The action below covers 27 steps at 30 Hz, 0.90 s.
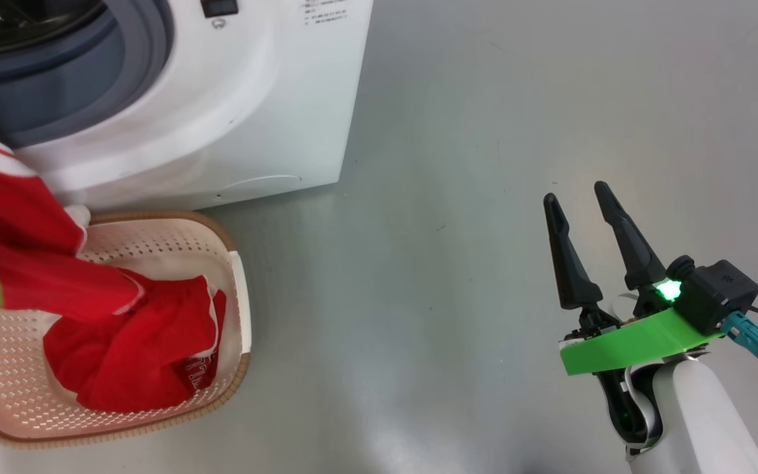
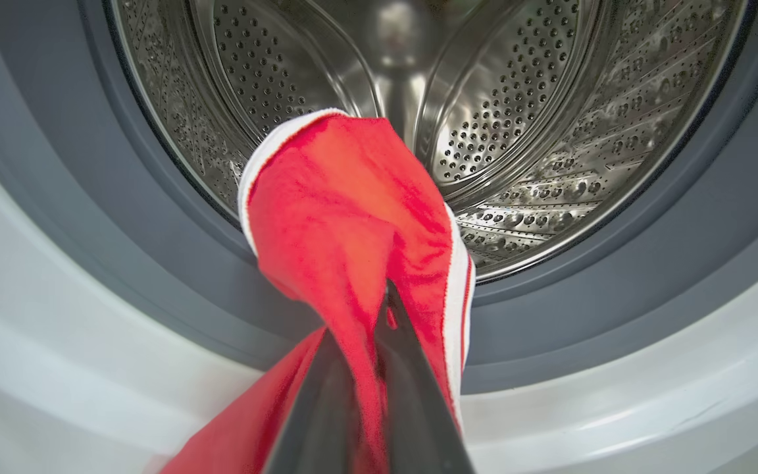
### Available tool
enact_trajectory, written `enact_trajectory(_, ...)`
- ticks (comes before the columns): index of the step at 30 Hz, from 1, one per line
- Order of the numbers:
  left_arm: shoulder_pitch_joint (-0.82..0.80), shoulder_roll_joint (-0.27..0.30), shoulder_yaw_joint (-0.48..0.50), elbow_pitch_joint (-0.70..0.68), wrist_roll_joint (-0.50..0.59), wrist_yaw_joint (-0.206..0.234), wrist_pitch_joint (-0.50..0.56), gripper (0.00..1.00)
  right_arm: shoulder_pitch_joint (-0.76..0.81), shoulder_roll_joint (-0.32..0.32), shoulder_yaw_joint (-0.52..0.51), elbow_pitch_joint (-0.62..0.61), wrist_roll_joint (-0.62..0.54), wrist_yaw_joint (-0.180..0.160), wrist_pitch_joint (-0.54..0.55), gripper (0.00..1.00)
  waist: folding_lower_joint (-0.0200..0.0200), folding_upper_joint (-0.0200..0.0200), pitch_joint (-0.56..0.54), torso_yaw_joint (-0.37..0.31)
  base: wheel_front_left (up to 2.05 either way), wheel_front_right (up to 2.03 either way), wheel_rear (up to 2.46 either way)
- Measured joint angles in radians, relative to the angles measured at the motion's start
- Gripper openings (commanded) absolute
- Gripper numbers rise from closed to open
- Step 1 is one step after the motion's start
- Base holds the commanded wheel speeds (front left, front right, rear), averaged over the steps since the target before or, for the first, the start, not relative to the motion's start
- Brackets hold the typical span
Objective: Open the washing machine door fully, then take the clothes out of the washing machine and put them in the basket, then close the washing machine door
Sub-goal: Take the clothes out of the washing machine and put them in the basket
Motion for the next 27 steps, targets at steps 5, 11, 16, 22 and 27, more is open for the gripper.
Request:
enact_trajectory(5,0.146,-0.066,0.058,-0.160,0.042,0.000,0.000,0.00,0.001,0.000,0.001,0.000,-0.002,0.000,0.000,1.00,0.0000,0.0000,-0.009,0.003,0.00,0.00,0.00)
enact_trajectory(11,0.291,-0.128,0.079,-0.253,0.077,0.000,0.000,0.00,0.002,0.000,0.003,0.002,-0.002,0.000,0.000,1.00,0.0000,0.0000,-0.013,0.002,0.00,0.00,0.00)
enact_trajectory(16,0.340,-0.163,0.083,-0.222,0.102,0.000,0.000,0.00,0.002,0.000,0.008,0.002,-0.005,0.000,0.000,1.00,0.0000,0.0000,-0.009,0.001,0.00,0.00,0.00)
enact_trajectory(22,0.340,-0.177,0.055,-0.087,0.113,0.000,0.000,0.00,0.001,0.000,0.024,0.003,-0.005,0.000,0.000,1.00,-0.0001,0.0000,0.002,-0.008,0.00,0.00,0.00)
enact_trajectory(27,0.332,-0.182,0.010,0.056,0.117,0.000,0.000,0.00,0.001,0.000,0.031,0.002,-0.004,0.000,0.000,1.00,0.0000,0.0000,0.014,-0.017,0.00,0.00,0.00)
